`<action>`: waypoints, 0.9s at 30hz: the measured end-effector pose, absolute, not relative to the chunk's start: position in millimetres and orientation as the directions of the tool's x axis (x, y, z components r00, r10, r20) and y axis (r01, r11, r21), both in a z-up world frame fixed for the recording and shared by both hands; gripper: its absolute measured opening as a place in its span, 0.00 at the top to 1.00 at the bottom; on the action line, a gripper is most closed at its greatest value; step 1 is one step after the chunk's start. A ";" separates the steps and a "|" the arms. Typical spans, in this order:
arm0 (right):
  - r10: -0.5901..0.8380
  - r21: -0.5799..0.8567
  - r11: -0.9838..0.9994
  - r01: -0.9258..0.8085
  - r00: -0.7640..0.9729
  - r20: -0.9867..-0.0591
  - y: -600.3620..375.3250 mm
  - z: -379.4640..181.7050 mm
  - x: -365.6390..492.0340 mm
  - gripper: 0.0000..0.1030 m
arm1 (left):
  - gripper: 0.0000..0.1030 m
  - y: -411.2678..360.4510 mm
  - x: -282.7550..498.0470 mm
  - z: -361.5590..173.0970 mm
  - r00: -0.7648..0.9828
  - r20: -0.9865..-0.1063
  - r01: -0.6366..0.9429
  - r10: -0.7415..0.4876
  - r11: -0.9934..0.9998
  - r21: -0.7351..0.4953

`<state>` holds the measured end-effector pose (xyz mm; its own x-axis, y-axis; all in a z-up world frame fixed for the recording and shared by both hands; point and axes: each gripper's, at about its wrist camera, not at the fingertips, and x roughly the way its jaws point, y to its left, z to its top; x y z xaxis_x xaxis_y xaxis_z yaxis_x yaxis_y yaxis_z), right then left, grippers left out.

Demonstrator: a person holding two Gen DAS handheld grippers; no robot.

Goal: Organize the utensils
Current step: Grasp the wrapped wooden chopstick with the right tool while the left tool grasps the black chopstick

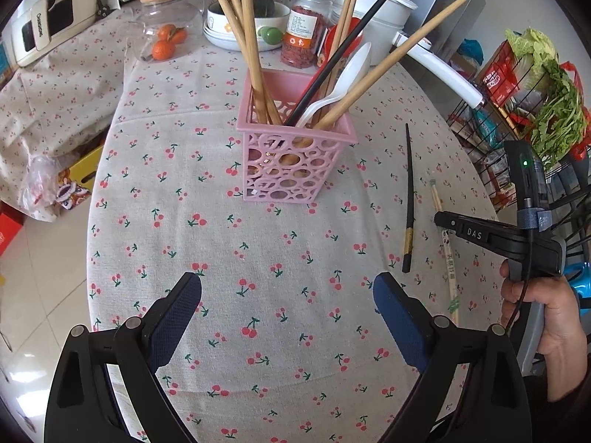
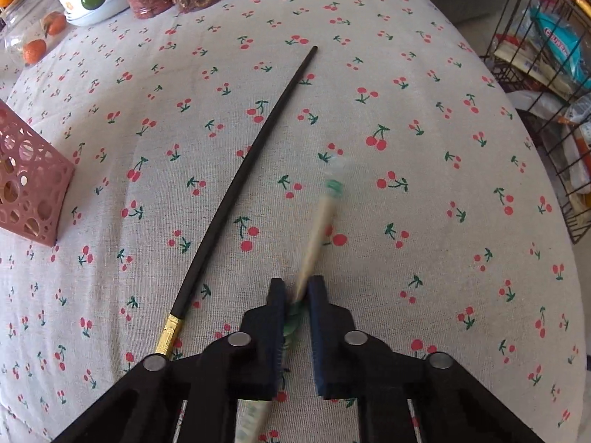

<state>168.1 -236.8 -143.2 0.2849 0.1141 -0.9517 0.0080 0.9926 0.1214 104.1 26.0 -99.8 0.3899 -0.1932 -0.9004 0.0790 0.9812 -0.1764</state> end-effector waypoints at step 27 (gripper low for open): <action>0.218 0.317 0.935 0.159 0.447 -0.868 -378.8 -88.2 161.1 0.96 | 0.68 -220.1 251.7 -140.3 0.398 -0.906 0.307 -0.145 0.952 -0.017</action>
